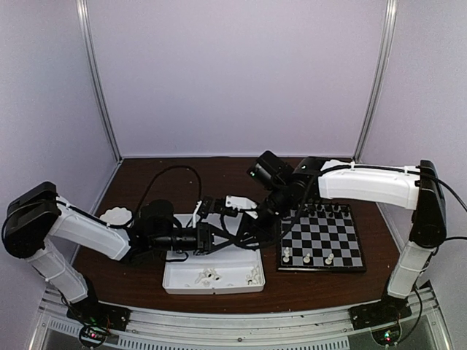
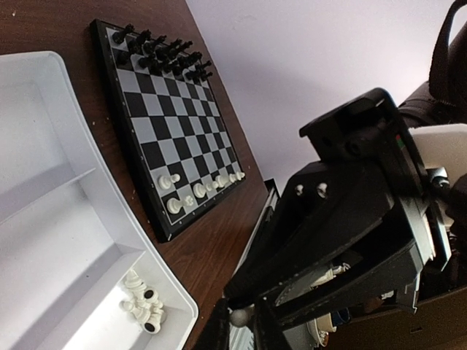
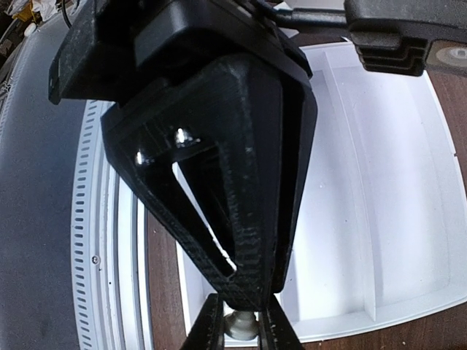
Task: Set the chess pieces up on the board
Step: Pass from the right arm to the left, then place the pawn on b2, then pick up the queen from the storage box.
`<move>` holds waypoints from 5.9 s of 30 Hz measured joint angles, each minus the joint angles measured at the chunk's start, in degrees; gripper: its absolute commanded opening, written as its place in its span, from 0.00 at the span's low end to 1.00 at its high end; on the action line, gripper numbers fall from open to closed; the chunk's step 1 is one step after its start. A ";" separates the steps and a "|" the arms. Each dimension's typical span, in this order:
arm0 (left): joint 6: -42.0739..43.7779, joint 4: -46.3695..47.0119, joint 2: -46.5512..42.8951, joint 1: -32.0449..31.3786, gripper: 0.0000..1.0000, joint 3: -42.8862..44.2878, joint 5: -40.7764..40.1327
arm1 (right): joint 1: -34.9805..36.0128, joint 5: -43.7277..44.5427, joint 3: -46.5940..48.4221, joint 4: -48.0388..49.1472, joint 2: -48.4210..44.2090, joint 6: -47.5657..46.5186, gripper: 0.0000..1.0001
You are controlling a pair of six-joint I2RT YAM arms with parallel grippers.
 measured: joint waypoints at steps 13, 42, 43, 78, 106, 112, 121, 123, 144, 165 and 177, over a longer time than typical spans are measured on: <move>2.89 -6.32 1.90 0.07 0.01 8.09 0.90 | -3.10 0.37 -3.04 0.35 -5.14 -0.09 0.30; 54.14 -82.73 45.11 -11.78 0.00 89.53 -13.00 | -43.60 -2.82 -27.93 -7.69 -37.97 -5.01 0.44; 55.12 -84.02 45.81 -12.20 0.00 90.36 -13.68 | -43.89 -2.29 -27.93 -6.99 -38.14 -4.63 0.44; 64.74 -89.74 56.24 -14.71 0.04 99.91 -24.68 | -45.88 2.99 -28.79 -3.15 -37.70 -3.10 0.46; 65.07 -89.77 56.39 -14.73 0.10 100.41 -26.18 | -45.88 2.99 -28.79 -3.13 -37.66 -3.10 0.47; 65.07 -89.77 56.48 -14.73 0.10 100.41 -25.83 | -45.88 2.99 -28.79 -3.13 -37.68 -3.13 0.47; 65.02 -89.77 56.89 -14.75 0.19 100.41 -24.63 | -45.88 2.99 -28.79 -3.13 -37.68 -3.13 0.47; 65.02 -89.77 56.89 -14.75 0.20 100.41 -24.63 | -45.88 2.99 -28.79 -3.10 -37.68 -3.15 0.47; 62.95 -80.72 38.80 -14.45 0.41 81.96 -24.44 | -46.38 2.99 -28.65 -3.30 -37.66 -3.37 0.47; 39.87 -72.98 -9.97 -0.96 0.40 25.24 -36.24 | -5.92 5.79 -8.83 -6.91 -9.60 -6.99 0.35; 31.36 -74.29 -29.00 -0.85 0.41 15.19 -48.43 | 10.10 5.25 7.69 -3.80 15.39 5.68 0.39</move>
